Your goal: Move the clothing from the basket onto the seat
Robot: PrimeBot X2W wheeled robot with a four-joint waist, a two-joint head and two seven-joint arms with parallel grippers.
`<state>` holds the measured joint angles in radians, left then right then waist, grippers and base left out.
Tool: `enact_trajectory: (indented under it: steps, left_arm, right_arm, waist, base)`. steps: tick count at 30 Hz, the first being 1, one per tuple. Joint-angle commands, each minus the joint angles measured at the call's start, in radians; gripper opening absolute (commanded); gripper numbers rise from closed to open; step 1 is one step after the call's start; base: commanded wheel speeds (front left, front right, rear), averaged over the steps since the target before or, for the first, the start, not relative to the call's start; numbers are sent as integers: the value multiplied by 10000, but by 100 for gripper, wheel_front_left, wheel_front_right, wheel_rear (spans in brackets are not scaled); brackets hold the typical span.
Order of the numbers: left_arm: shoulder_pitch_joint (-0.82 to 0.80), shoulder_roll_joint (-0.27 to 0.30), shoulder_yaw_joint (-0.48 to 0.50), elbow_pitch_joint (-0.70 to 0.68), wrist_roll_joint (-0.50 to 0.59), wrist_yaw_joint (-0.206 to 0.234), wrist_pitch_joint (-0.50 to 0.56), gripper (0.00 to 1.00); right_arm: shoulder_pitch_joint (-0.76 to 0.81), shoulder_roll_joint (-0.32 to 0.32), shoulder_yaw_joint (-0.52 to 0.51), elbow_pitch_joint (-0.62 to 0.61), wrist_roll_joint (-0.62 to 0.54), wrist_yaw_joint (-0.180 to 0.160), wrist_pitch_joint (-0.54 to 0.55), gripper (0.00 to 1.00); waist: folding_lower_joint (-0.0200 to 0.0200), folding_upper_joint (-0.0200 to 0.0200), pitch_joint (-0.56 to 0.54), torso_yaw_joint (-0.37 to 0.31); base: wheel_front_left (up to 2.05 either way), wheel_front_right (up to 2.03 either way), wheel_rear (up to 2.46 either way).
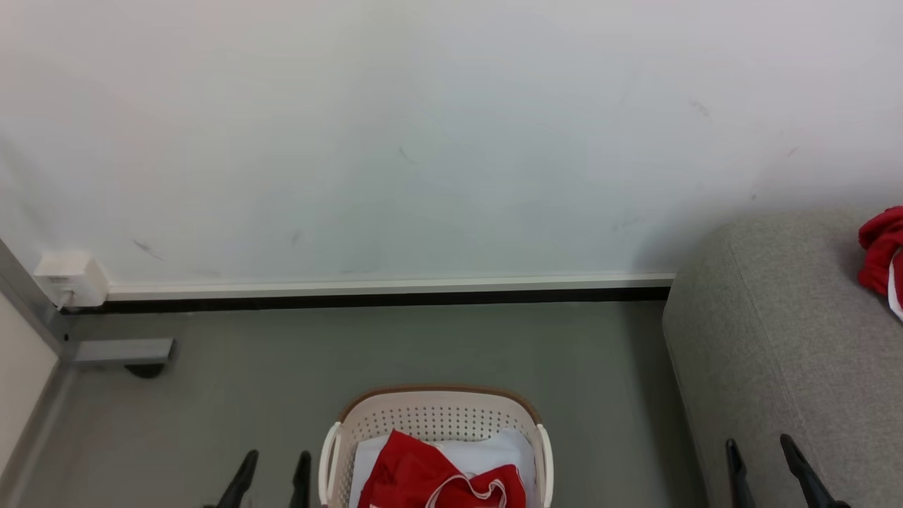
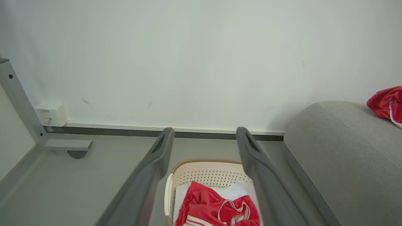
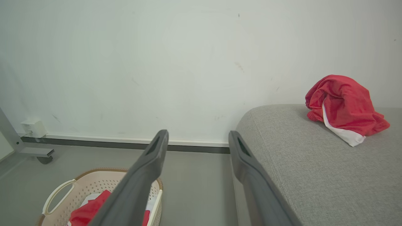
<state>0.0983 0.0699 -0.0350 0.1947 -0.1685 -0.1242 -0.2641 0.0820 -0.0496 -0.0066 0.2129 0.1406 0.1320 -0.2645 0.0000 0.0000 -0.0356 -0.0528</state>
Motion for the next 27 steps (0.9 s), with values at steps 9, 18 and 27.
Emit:
enact_trajectory:
  steps: [9,18,27]
  left_arm:
    - [-1604,115,-889,843,312,-60,-5,100]
    - [-4043,469,-1911,2441,547,-55,975,100]
    - [-6413,784,-2978,4548,276,-56,2461,100]
  right_arm:
    - [-701,-16,-227,-480,-261,-25,0,100]
    - [-1765,-16,-297,-1210,-136,-25,1,100]
    - [-2759,-13,-221,-1745,73,-25,1,100]
  waist:
    - [0,0,1147,-439]
    - [0,0,3088,-1099]
    - [0,0,5102,-1471]
  base:
    - [0,0,0]
    - [0,0,0]
    - [0,0,0]
